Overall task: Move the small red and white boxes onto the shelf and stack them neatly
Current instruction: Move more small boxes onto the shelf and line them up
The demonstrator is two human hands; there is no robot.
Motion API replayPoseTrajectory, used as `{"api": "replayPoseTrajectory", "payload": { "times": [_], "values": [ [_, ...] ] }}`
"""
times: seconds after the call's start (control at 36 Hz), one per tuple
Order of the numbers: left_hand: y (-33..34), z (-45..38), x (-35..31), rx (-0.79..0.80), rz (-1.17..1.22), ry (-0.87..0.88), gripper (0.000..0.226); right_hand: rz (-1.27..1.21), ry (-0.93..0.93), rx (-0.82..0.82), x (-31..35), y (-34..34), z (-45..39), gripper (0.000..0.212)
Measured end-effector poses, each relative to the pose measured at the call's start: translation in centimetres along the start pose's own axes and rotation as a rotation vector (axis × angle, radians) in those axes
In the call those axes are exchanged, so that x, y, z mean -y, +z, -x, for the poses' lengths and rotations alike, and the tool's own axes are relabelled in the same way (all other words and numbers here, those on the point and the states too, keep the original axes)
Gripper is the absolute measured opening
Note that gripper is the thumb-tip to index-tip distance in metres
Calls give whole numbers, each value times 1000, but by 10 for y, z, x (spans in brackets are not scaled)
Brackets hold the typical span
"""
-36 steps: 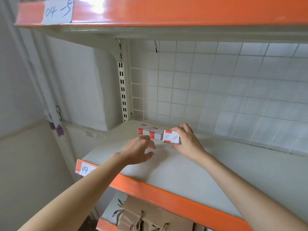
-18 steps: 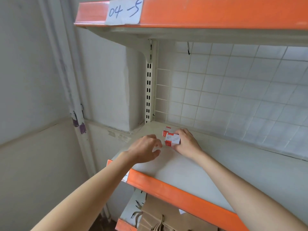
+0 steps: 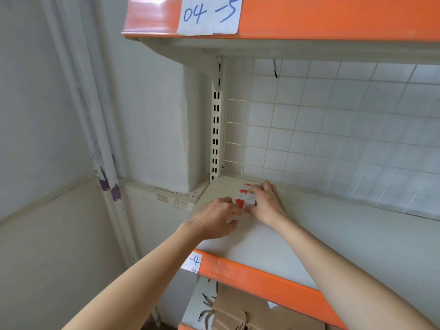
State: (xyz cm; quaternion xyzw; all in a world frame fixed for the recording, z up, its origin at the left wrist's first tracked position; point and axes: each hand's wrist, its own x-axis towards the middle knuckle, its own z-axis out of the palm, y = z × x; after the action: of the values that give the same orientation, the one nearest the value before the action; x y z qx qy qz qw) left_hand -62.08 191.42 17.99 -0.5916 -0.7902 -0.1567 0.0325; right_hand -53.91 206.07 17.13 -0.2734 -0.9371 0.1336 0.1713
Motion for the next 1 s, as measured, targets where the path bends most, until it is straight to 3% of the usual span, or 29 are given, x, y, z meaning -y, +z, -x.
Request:
{"api": "replayPoseTrajectory", "payload": {
  "times": [0.22,0.39,0.56,0.72,1.0],
  "values": [
    [4,-4,-5,11,36,42,28,51,-20,5,-2,-6,3,60],
    [6,-11,-18,65,22,67,29,-76,-69,65,-18,-22,18,37],
    [10,-26,-47,89,-81,128,29,116,-125,197,-50,-57,52,42],
    [21,-46,-118,37,-107,207,32,251,-99,182,-106,-98,102,36],
    [52,-63,-282,91,-27,415,31,228,94,103,-214,-169,220,35]
  ]
}}
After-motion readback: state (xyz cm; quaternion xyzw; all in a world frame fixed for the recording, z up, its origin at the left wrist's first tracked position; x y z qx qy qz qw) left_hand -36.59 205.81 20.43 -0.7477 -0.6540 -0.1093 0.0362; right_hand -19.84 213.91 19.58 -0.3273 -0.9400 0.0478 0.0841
